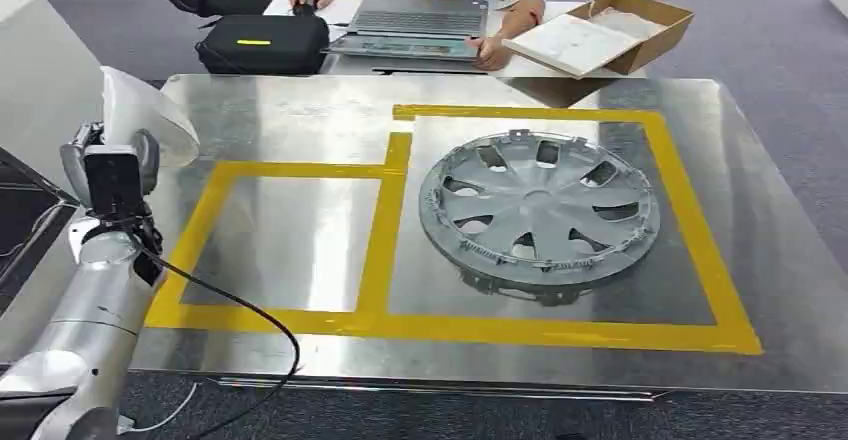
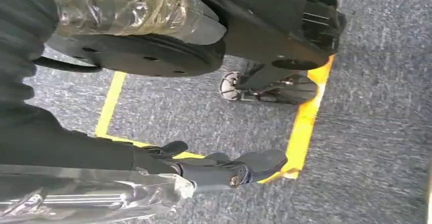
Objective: Take the parts from the cabinet and place them on the table.
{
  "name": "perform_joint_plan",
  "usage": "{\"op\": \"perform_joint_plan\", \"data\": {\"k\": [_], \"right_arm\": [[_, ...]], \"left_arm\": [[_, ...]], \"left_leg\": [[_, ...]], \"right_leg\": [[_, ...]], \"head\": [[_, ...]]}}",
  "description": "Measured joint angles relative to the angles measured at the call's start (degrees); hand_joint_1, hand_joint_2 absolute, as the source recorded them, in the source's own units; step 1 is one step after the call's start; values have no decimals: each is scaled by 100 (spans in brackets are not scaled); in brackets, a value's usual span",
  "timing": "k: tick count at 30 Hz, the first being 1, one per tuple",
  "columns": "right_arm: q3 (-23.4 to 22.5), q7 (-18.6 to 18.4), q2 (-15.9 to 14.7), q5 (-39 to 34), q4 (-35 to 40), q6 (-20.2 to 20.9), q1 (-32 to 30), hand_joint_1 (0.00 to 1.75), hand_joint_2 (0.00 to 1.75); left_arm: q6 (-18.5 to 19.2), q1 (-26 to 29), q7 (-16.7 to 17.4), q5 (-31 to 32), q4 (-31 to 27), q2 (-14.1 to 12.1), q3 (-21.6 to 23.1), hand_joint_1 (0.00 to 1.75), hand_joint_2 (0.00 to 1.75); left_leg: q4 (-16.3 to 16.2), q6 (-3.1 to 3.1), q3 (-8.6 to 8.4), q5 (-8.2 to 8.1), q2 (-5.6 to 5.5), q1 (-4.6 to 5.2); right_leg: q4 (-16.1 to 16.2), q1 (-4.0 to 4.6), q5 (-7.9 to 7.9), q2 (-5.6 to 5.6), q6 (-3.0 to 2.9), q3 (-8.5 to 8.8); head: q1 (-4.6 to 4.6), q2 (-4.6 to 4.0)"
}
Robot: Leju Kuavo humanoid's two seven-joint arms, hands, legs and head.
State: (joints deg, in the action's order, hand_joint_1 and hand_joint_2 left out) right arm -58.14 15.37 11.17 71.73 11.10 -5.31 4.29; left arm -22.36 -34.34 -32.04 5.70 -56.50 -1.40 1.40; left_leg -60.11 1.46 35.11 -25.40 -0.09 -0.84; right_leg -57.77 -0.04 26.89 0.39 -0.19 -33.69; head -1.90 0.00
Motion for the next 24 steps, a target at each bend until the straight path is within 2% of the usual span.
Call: {"op": "perform_joint_plan", "data": {"k": [1, 2, 4, 5, 6, 7, 9, 10, 11, 12, 13, 14, 15, 16, 19, 21, 22, 24], "right_arm": [[4, 2, -2, 9, 0, 2, 14, 0, 175], [18, 2, -2, 15, 0, 7, 17, 0, 175], [26, 4, -4, 33, 0, 7, 4, 0, 175], [26, 7, -6, 39, 0, 7, 2, 0, 175], [30, 11, -18, 44, 0, 7, 3, 0, 175], [37, 17, -17, 59, 0, 7, 5, 0, 175], [55, 17, -39, 76, 0, 9, 8, 0, 175], [70, 26, -44, 76, 0, 11, 17, 0, 175], [74, 26, -48, 81, 0, 11, 36, 0, 175], [79, 26, -50, 87, 0, 11, 52, 0, 175], [83, 22, -52, 90, 0, 11, 60, 0, 175], [90, 22, -63, 94, 0, 11, 60, 0, 175], [100, 22, -74, 98, 0, 11, 59, 0, 175], [118, 22, -83, 103, 0, 11, 68, 0, 175], [131, 20, -83, 109, 0, 11, 57, 0, 175], [133, 17, -85, 109, 0, 11, 53, 0, 175], [135, 20, -85, 109, 0, 11, 60, 0, 175], [135, 20, -85, 111, 0, 13, 71, 0, 175]], "left_arm": [[66, -120, -4, -33, 142, 7, 2, 175, 175], [129, -201, -11, -41, 256, 9, 9, 175, 175], [236, -265, -48, -46, 470, 15, 20, 175, 175], [316, -337, -55, -4, 604, 24, 26, 175, 175], [431, -417, -40, 67, 731, 66, 59, 175, 175], [563, -500, -17, 161, 854, 88, 115, 175, 175], [561, -591, 2, 298, 1082, 201, 210, 175, 175], [537, -599, 11, 350, 1212, 278, 269, 175, 175], [518, -598, 15, 396, 1330, 336, 319, 175, 175], [502, -599, 15, 420, 1430, 401, 373, 175, 175], [502, -606, 13, 463, 1490, 446, 417, 175, 175], [502, -615, 13, 485, 1541, 518, 464, 175, 175], [505, -631, 13, 503, 1591, 572, 505, 175, 175], [509, -653, 13, 505, 1637, 610, 529, 175, 175], [509, -688, 13, 509, 1759, 671, 562, 175, 175], [509, -704, 13, 512, 1805, 704, 597, 175, 175], [509, -730, 13, 512, 1829, 706, 605, 175, 175], [520, -745, 13, 516, 1882, 730, 641, 175, 175]], "left_leg": [[108, -14, -60, -70, -2, 23], [123, -65, -45, -96, -12, 19], [127, -112, -32, -96, -12, 40], [161, -157, -42, -70, -10, 2], [172, -185, -71, -60, -1, -11], [172, -234, -68, -52, -1, -14], [169, -251, -64, -43, -8, -7], [168, -255, -65, -46, -13, -3], [168, -259, -69, -49, -13, -3], [167, -260, -73, -52, -12, -2], [167, -257, -80, -58, -12, -1], [167, -248, -97, -65, -14, -1], [167, -232, -107, -75, -15, -1], [162, -203, -91, -93, -17, 41], [189, -118, -82, -61, -15, 25], [165, -51, -88, -115, -10, 21], [-6, -27, -20, -255, -7, 29], [-821, 7, 351, -688, -5, 16]], "right_leg": [[-49, 48, 11, 5, 28, -44], [-50, 42, -2, 9, 43, -82], [-26, 30, -22, 10, 90, -76], [-38, 35, -2, 12, 114, -86], [-135, 28, 76, 10, 158, -168], [-423, 23, 252, -1, 193, -293], [-1367, -6, 630, -2, 234, -746], [-1751, -6, 739, -1, 244, -956], [-1894, -6, 711, -1, 247, -1064], [-1744, -6, 554, -3, 243, -1029], [-1346, -6, 304, -5, 227, -858], [-778, -5, 24, -5, 204, -580], [-262, -4, -181, -5, 171, -324], [-60, 16, -92, -4, 156, -186], [-45, 33, -108, 11, 100, -186], [48, -26, -162, -4, 16, -130], [59, -24, -163, -4, -4, -120], [57, -17, -157, -12, -26, -118]], "head": [[-7, 0], [13, 0], [0, 0], [5, 0], [13, 0], [52, 0], [44, 0], [59, 0], [48, 0], [52, 0], [48, 0], [55, 0], [54, 0], [52, 0], [42, 0], [44, 0], [-2, 0], [-18, 0]]}}
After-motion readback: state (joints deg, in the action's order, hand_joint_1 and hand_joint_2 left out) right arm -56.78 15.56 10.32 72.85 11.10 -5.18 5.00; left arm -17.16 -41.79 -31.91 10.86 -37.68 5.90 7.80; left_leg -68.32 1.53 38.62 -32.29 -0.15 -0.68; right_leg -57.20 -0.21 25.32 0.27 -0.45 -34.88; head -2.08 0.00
